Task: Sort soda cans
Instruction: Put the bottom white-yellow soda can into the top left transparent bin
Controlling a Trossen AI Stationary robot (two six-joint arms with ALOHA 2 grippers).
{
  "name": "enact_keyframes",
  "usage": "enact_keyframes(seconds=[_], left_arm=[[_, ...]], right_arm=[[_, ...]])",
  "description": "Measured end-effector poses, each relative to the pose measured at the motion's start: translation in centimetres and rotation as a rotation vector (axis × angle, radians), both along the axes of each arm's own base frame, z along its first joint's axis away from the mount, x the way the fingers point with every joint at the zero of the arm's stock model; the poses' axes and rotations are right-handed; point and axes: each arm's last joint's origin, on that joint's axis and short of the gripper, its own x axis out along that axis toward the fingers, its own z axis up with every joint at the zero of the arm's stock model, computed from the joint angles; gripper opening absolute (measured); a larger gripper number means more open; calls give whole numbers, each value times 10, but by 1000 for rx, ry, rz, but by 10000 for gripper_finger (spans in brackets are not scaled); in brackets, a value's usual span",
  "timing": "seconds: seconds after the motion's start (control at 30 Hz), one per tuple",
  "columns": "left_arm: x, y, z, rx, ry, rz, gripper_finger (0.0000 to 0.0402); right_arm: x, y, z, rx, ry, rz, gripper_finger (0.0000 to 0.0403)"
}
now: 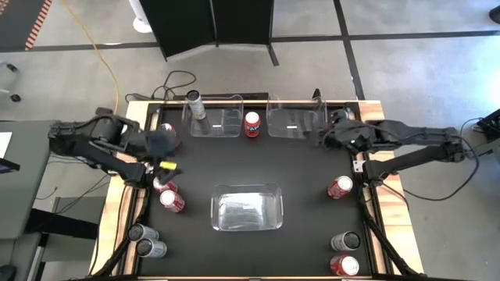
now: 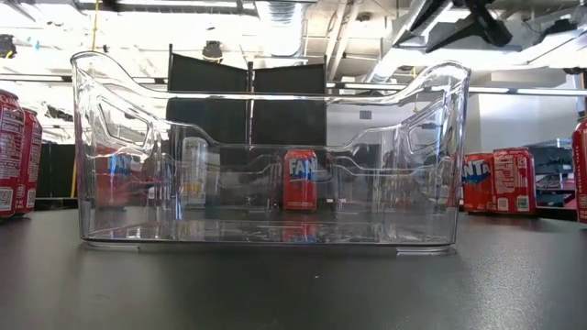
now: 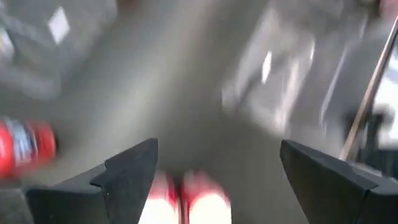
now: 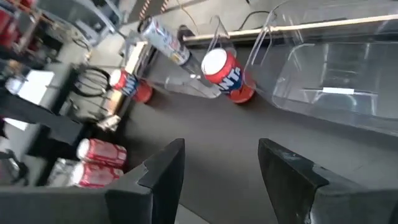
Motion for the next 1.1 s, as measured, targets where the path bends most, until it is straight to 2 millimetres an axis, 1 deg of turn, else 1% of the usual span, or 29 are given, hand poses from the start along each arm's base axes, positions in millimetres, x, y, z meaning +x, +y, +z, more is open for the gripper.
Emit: enact_keyframes(seconds=[0.1, 0.17, 0.23, 0.3, 0.43, 0.57, 0.73, 0.9, 1.03, 1.1], left_arm=[[-8, -14, -8, -91, 147, 35, 331], [-6, -25, -10, -164, 153, 58, 331], [-4, -36, -11, -227, 166, 120, 331], [-4, -44, -15, -252, 221, 183, 331], [5, -65, -23, -332, 300, 299, 331], [10, -85, -33, -398, 425, 443, 331], [13, -113, -45, -421, 507, 638, 331], [5, -140, -56, -407, 549, 821, 331], [3, -151, -62, -384, 621, 844, 331], [4, -154, -64, -375, 621, 833, 331]], right_arm=[[11, 1, -7, -19, 53, 22, 221], [16, 2, -11, -23, 80, 32, 220], [21, 3, -14, -43, 112, 52, 220], [25, 3, -17, -63, 142, 73, 220], [32, 5, -22, -55, 178, 147, 220], [36, 12, -25, -74, 212, 244, 220], [38, 22, -26, -105, 232, 316, 220], [42, 29, -29, -129, 243, 356, 220], [45, 35, -32, -145, 261, 387, 220], [47, 36, -33, -151, 262, 398, 220]])
